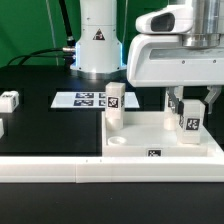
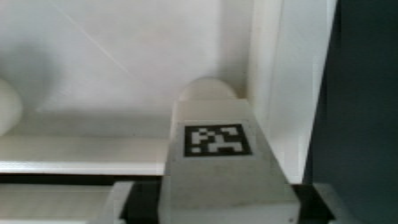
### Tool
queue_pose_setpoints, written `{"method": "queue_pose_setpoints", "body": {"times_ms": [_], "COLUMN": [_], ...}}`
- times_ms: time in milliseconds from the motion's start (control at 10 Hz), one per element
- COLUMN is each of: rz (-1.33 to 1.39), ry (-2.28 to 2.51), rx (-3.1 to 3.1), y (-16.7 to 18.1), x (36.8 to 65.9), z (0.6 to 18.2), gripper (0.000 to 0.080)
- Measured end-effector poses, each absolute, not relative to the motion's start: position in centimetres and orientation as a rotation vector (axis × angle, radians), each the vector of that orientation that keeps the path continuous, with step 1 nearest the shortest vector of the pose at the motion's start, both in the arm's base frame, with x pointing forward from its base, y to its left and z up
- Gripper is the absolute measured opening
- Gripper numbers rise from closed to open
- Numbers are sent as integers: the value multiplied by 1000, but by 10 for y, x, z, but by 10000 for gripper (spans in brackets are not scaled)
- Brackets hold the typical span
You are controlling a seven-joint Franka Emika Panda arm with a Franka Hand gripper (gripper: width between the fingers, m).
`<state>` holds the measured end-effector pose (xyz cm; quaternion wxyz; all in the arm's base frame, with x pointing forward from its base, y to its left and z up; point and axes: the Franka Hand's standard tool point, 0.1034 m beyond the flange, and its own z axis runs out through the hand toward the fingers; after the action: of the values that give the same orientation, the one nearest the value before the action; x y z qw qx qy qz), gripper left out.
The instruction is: Assemble square table
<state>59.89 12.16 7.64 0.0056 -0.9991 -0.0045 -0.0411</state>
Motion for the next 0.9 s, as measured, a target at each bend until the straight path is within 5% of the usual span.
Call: {"method": "queue_pose_setpoints", "body": {"times_ms": [900], "rz": [-122], "ry": [1211], "rx": [-2848], "y": [120], "x": [597], "z": [75], "gripper": [291]}}
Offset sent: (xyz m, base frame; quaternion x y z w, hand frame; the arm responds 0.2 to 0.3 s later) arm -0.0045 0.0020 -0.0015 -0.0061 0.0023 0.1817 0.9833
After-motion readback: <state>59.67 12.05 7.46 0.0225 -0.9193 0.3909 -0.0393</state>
